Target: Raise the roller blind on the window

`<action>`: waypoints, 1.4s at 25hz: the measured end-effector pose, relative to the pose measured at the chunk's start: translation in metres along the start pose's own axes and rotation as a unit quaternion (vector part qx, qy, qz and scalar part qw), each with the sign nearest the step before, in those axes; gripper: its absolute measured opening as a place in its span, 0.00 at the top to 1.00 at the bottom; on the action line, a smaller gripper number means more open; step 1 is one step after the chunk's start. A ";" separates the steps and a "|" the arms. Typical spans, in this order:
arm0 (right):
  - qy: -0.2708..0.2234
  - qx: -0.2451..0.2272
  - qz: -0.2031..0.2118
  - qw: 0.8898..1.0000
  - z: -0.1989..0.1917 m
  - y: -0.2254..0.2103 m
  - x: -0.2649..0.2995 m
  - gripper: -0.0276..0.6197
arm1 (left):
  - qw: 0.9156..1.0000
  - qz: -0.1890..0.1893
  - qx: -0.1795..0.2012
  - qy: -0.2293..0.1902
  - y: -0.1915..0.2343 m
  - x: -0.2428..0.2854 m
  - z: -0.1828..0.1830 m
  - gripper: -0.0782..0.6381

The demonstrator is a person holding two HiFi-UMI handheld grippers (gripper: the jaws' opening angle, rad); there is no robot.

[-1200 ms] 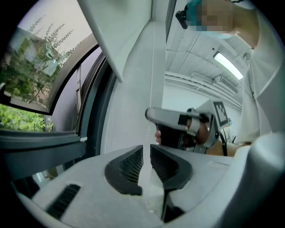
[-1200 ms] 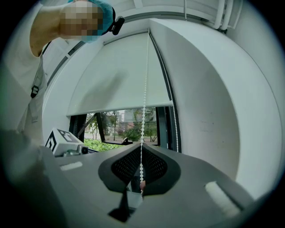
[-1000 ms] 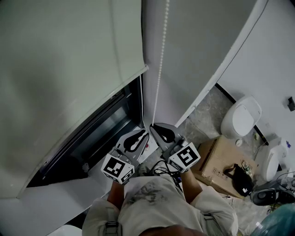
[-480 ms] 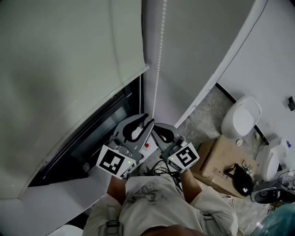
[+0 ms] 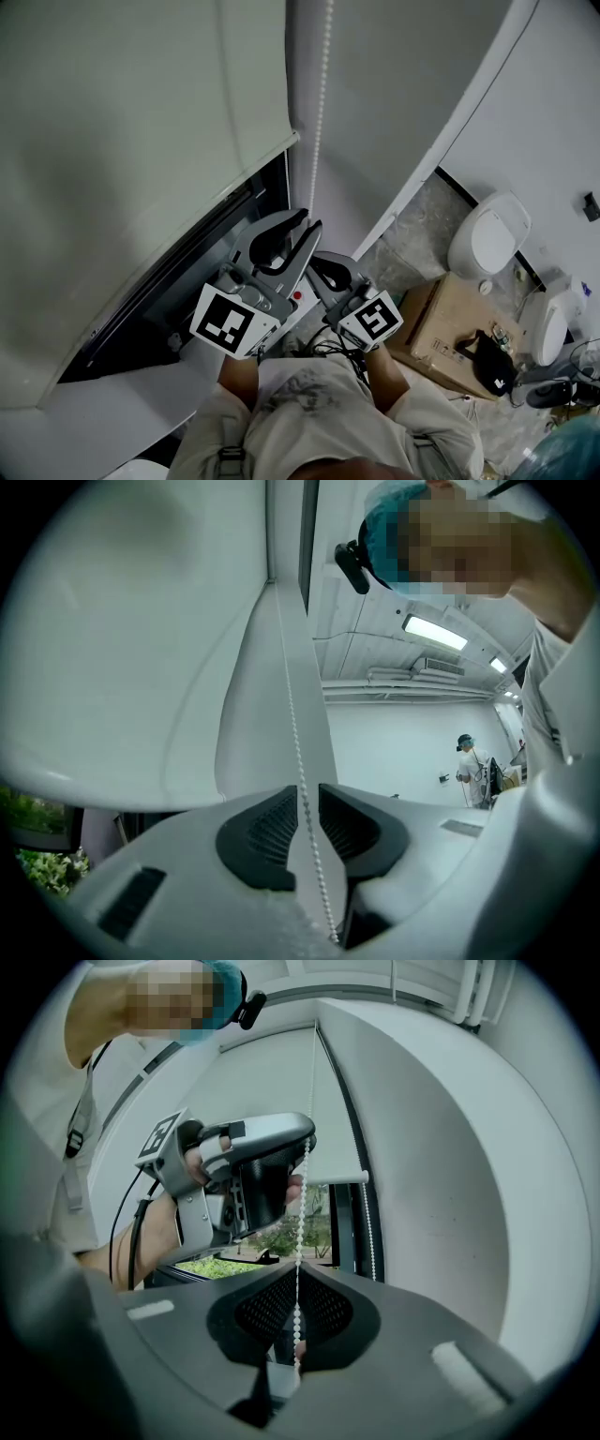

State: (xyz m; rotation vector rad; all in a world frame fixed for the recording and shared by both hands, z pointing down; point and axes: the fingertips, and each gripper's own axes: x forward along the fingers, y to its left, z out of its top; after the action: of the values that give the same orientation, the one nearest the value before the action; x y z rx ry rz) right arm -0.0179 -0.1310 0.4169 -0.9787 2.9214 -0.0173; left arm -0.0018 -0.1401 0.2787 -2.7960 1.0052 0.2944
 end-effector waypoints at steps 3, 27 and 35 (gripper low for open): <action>0.001 -0.001 -0.001 1.000 0.000 0.000 0.000 0.94 | 1.000 0.008 0.005 -0.013 0.000 0.006 0.011 0.84; 0.052 -0.002 0.000 0.999 -0.057 0.001 0.000 0.94 | 0.997 0.028 -0.017 0.072 0.003 -0.017 -0.058 0.87; 0.082 0.021 -0.002 0.996 -0.089 0.001 -0.002 0.94 | 0.994 0.036 -0.037 0.098 0.003 -0.026 -0.089 0.87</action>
State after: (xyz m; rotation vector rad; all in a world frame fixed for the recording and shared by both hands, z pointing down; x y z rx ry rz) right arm -0.0223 -0.1294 0.5054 -1.0219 3.0518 -0.1660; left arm -0.0115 -0.1456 0.3710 -2.9031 1.1624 0.0672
